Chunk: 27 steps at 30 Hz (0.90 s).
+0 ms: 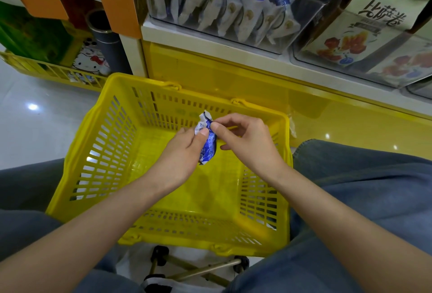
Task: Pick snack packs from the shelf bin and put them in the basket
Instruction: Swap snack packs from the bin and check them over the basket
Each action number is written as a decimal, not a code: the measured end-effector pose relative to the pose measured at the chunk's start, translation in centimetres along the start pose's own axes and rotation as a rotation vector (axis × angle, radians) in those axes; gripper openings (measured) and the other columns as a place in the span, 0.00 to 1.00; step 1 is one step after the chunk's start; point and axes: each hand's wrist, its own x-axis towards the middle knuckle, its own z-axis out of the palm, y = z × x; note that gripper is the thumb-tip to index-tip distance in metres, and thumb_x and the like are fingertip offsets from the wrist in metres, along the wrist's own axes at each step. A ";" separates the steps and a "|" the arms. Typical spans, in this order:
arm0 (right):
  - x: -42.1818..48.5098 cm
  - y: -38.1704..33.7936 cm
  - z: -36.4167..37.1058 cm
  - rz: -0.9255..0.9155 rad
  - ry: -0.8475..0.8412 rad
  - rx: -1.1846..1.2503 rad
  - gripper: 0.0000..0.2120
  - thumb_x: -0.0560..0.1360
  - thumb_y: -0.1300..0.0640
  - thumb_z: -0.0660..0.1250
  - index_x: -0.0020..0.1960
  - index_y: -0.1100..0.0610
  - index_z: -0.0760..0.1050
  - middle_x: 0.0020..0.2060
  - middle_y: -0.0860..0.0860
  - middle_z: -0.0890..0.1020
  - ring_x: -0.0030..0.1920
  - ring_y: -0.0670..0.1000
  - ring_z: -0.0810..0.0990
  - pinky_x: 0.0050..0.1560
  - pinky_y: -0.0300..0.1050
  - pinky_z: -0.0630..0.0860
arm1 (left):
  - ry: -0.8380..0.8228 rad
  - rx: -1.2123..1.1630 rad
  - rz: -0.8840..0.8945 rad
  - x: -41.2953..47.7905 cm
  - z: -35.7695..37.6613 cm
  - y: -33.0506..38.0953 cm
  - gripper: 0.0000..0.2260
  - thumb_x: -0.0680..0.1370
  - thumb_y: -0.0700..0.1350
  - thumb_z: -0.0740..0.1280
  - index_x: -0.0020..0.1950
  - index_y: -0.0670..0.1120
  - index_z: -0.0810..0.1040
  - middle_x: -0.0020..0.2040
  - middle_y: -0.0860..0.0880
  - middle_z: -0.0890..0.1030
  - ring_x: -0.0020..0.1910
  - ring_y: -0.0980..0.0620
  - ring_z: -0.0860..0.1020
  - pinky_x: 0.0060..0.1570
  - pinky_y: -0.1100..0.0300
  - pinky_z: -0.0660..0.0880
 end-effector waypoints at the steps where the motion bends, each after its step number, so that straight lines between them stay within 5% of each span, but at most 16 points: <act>1: 0.1 0.0 -0.1 0.013 0.016 -0.005 0.03 0.74 0.55 0.68 0.43 0.51 0.80 0.38 0.46 0.83 0.40 0.50 0.83 0.44 0.54 0.81 | -0.004 -0.008 -0.003 0.0 0.0 -0.1 0.12 0.81 0.46 0.54 0.43 0.48 0.74 0.46 0.42 0.76 0.53 0.40 0.74 0.59 0.42 0.69; 5: 0.2 0.3 -0.2 -0.004 0.072 -0.087 0.06 0.75 0.57 0.66 0.43 0.55 0.81 0.34 0.46 0.82 0.36 0.50 0.83 0.42 0.54 0.80 | -0.037 -0.090 -0.013 0.0 0.1 0.0 0.10 0.82 0.45 0.54 0.52 0.50 0.75 0.52 0.41 0.80 0.54 0.40 0.77 0.59 0.42 0.71; 9: -0.1 0.5 -0.2 -0.105 0.107 -0.253 0.05 0.75 0.55 0.66 0.44 0.54 0.80 0.34 0.43 0.81 0.33 0.40 0.78 0.41 0.38 0.75 | -0.047 -0.143 -0.012 0.0 0.5 0.0 0.09 0.81 0.44 0.55 0.53 0.50 0.74 0.51 0.44 0.80 0.51 0.44 0.78 0.54 0.50 0.76; 11: -0.3 0.5 -0.2 -0.140 0.105 -0.282 0.05 0.75 0.56 0.66 0.45 0.54 0.80 0.38 0.45 0.83 0.37 0.41 0.79 0.42 0.37 0.74 | -0.063 -0.186 -0.020 -0.2 0.7 0.1 0.06 0.80 0.45 0.59 0.50 0.54 0.74 0.50 0.49 0.80 0.50 0.50 0.79 0.50 0.56 0.76; 16: -1.1 0.2 0.5 -0.186 -0.017 -0.205 0.08 0.75 0.62 0.65 0.54 0.59 0.79 0.48 0.50 0.83 0.50 0.41 0.77 0.45 0.29 0.75 | 0.019 -0.209 -0.063 0.0 0.5 -0.4 0.02 0.78 0.47 0.63 0.49 0.52 0.73 0.49 0.48 0.80 0.50 0.50 0.79 0.55 0.49 0.75; 21: -1.2 0.4 0.7 -0.163 -0.082 -0.404 0.11 0.77 0.57 0.62 0.57 0.58 0.76 0.50 0.54 0.83 0.51 0.53 0.81 0.51 0.52 0.77 | 0.059 -0.274 -0.114 0.3 0.7 -0.7 0.06 0.79 0.45 0.61 0.54 0.46 0.74 0.47 0.48 0.80 0.43 0.56 0.80 0.40 0.64 0.79; 27: -1.1 0.5 0.5 -0.194 -0.016 -0.529 0.11 0.79 0.55 0.60 0.56 0.56 0.77 0.44 0.56 0.84 0.45 0.58 0.81 0.45 0.55 0.75 | 0.082 -0.255 -0.145 0.5 0.9 -0.4 0.05 0.79 0.41 0.60 0.53 0.45 0.73 0.46 0.47 0.80 0.43 0.53 0.80 0.38 0.62 0.80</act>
